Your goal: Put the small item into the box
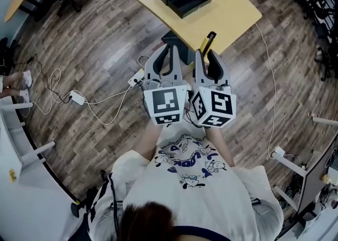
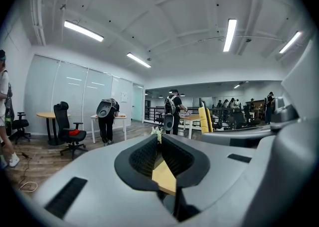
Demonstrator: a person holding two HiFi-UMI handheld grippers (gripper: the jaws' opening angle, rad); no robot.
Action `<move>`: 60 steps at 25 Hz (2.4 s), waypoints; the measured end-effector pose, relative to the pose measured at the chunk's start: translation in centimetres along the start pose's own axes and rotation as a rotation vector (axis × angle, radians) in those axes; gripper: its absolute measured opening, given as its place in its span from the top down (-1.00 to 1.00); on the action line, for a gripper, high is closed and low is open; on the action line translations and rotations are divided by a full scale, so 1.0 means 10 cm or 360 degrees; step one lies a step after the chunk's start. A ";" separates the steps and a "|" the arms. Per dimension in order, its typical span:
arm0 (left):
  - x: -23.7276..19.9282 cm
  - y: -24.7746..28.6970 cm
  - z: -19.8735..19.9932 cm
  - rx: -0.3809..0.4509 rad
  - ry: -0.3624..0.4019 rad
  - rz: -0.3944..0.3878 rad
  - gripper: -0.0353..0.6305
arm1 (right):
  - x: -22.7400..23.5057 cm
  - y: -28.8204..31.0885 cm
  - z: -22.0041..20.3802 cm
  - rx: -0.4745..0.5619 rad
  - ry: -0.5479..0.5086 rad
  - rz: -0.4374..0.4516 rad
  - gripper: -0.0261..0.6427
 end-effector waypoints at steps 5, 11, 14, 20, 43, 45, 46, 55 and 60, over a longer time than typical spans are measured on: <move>0.06 0.49 0.16 0.0009 0.0007 0.0042 0.79 | 0.29 0.46 0.17 -0.0005 0.0002 0.0046 0.56; 0.08 1.04 0.31 0.0023 0.0014 0.0092 0.79 | 0.60 0.96 0.35 0.0013 0.0008 0.0099 0.56; 0.08 1.24 0.34 0.0029 0.0017 0.0111 0.79 | 0.71 1.18 0.38 0.0014 0.0023 0.0115 0.56; 0.05 1.52 0.32 0.0015 0.0007 0.0142 0.79 | 0.88 1.46 0.39 0.0009 0.0046 0.0118 0.56; -0.40 2.55 0.14 -0.0156 -0.0036 0.0124 0.79 | 1.03 2.53 0.18 -0.0160 0.0134 0.0072 0.56; -0.46 2.68 0.13 -0.0175 -0.0036 0.0113 0.79 | 1.05 2.66 0.16 -0.0178 0.0147 0.0058 0.56; -0.49 2.75 0.12 -0.0188 -0.0036 0.0107 0.79 | 1.06 2.73 0.15 -0.0188 0.0153 0.0049 0.56; -0.69 3.19 0.03 -0.0301 -0.0039 0.0033 0.79 | 1.14 3.13 0.04 -0.0286 0.0206 -0.0061 0.56; -0.78 3.44 -0.10 -0.0372 -0.0051 -0.0005 0.79 | 1.18 3.37 -0.09 -0.0353 0.0227 -0.0111 0.56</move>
Point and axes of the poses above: the fingertips, and each gripper's own axes: y forward along the fingers, x to its right, z out of its top, the point moved 4 cm from there along -y, backward along the fingers, and after that the axes turned 8 degrees about -y, right-handed, at the moved point
